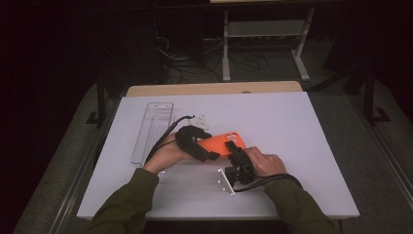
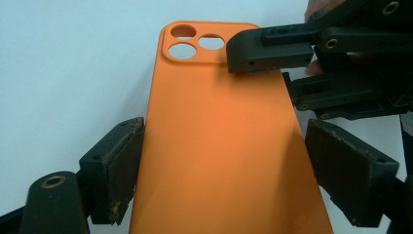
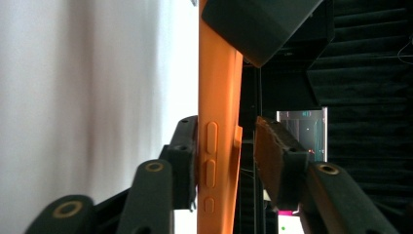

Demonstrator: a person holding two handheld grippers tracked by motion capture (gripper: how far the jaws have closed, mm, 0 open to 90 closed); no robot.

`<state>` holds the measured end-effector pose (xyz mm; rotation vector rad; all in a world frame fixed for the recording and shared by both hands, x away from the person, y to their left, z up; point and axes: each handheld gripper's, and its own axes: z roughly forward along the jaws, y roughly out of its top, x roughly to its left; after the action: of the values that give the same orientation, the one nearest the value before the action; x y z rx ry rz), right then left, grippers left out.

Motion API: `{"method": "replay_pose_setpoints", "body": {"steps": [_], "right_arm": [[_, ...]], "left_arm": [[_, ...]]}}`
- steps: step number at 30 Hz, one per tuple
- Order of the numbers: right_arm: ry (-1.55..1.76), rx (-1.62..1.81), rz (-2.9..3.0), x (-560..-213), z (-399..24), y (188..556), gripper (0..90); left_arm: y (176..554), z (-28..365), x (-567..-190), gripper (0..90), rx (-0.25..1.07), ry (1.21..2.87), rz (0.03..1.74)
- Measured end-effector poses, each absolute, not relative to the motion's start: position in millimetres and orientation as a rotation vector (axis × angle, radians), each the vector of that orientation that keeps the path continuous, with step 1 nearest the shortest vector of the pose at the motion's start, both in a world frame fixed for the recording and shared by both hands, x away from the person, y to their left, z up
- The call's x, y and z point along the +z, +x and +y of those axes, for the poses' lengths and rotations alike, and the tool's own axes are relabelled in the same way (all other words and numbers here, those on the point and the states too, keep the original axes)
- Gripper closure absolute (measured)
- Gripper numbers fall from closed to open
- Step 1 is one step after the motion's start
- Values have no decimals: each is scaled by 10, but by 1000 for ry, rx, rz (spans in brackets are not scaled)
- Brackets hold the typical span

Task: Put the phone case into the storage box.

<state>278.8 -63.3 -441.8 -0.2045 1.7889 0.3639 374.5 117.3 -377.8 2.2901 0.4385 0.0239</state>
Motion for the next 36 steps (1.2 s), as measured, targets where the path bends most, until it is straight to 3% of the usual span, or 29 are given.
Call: {"method": "replay_pose_setpoints", "body": {"steps": [36], "right_arm": [[-224, 304, 1734, -4449, -582, 2746, 820]], "left_arm": [[3762, 1197, -3765, 164, -32, 2270, 463]]}}
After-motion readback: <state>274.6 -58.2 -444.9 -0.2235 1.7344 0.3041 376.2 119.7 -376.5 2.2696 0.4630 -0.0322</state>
